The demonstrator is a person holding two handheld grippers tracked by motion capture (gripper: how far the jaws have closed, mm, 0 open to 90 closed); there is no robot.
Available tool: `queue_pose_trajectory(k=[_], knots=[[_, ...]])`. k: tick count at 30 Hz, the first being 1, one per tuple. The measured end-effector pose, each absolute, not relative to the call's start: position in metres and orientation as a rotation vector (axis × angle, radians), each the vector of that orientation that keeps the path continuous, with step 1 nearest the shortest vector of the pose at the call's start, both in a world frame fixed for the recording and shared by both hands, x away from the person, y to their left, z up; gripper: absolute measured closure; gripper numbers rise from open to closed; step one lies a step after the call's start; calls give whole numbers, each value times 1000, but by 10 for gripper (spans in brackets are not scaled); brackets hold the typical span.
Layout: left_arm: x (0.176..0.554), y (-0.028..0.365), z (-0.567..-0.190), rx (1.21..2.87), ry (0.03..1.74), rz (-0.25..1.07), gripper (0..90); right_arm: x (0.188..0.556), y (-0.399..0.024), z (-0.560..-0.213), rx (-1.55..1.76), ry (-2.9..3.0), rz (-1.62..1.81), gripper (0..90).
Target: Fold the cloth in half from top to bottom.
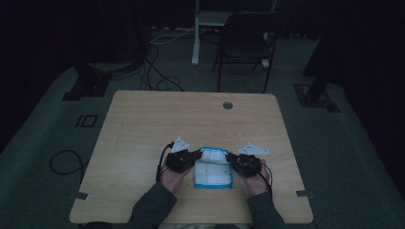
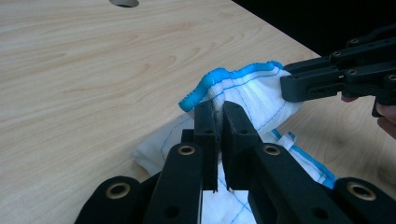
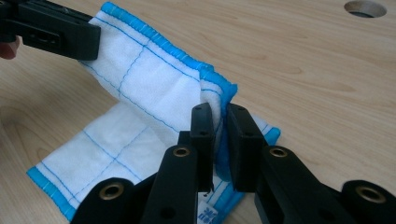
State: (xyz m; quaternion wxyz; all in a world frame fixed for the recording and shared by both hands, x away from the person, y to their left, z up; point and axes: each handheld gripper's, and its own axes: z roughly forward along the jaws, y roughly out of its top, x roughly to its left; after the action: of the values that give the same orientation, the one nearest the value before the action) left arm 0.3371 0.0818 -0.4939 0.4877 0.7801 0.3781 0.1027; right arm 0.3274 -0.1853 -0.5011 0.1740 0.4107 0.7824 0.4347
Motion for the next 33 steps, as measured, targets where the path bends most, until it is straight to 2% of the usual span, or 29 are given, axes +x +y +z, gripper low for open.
queue_pose_trajectory(k=[33], knots=[[319,85,-515,1920,940,212,850,315,-185,-516,1167,2231,1226,826]])
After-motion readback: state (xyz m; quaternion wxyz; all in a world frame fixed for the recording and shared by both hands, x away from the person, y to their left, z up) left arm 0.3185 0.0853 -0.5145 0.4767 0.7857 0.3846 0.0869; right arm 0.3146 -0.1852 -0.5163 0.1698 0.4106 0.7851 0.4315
